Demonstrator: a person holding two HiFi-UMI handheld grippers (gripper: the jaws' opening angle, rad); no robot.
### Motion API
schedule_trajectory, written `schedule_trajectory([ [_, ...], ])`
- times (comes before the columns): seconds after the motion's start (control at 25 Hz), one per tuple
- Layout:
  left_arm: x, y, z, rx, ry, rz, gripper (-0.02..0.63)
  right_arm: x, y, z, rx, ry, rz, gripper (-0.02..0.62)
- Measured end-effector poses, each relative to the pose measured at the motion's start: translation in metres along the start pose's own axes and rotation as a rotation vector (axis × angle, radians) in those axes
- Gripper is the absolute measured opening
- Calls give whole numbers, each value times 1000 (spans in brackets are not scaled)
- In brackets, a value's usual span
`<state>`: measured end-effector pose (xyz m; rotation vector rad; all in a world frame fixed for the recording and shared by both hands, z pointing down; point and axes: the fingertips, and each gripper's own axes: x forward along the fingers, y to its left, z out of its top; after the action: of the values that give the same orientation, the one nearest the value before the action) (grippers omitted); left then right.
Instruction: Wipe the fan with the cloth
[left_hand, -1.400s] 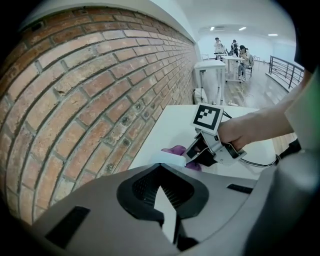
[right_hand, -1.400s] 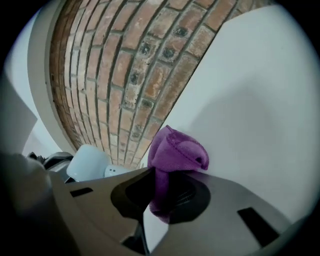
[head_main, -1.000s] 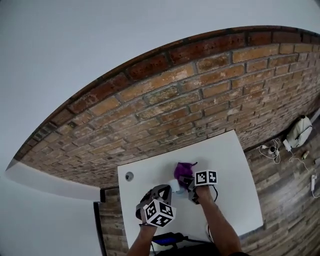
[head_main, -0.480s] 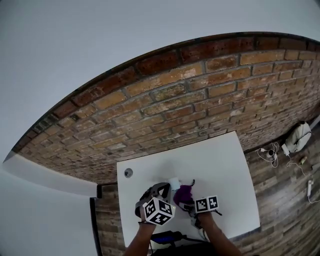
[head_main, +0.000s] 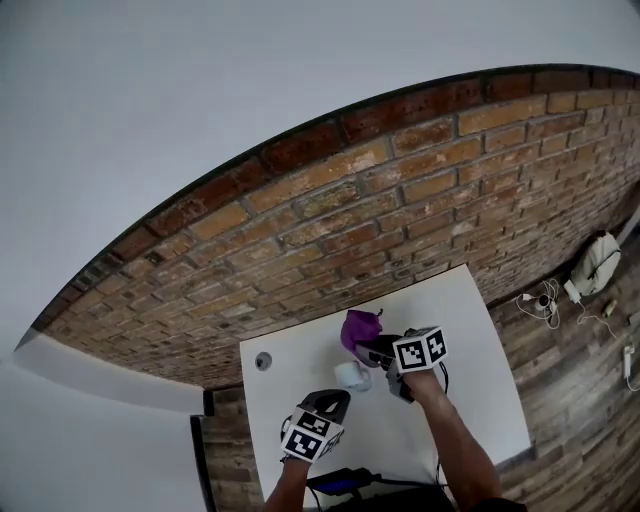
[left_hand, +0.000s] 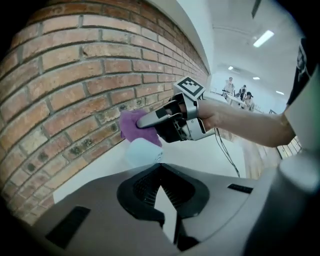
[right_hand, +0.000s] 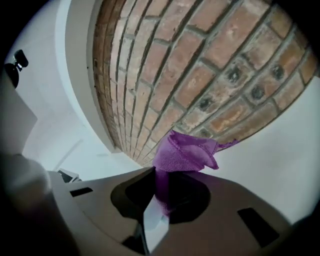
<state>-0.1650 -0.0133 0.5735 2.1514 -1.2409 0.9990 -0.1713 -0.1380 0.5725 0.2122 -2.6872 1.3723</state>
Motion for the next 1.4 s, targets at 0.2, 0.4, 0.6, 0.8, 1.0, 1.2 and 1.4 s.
schedule_trajectory([
  [0.2,3,13,-5,-115,-35,1,0,7,9,-23,59,53,25,55],
  [0.4,-3,29,-12,-167,-55,49,0,-13,16,-44,173,-3,-18,55],
  [0.6,-3,40,-13,-172,-55,53,0,-38,27,-80,309,-139,-88,55],
  [0.8,-17,37,9,-54,-72,83,0,-66,12,-83,399,-272,-149,55],
  [1.0,-7,26,17,184,20,128,0,-57,58,-34,361,-355,60,55],
  [1.2,-5,23,18,243,39,163,0,-36,54,-52,397,-334,68,55],
  [1.4,-3,22,25,251,-18,215,0,-37,20,-74,478,-419,19,55],
])
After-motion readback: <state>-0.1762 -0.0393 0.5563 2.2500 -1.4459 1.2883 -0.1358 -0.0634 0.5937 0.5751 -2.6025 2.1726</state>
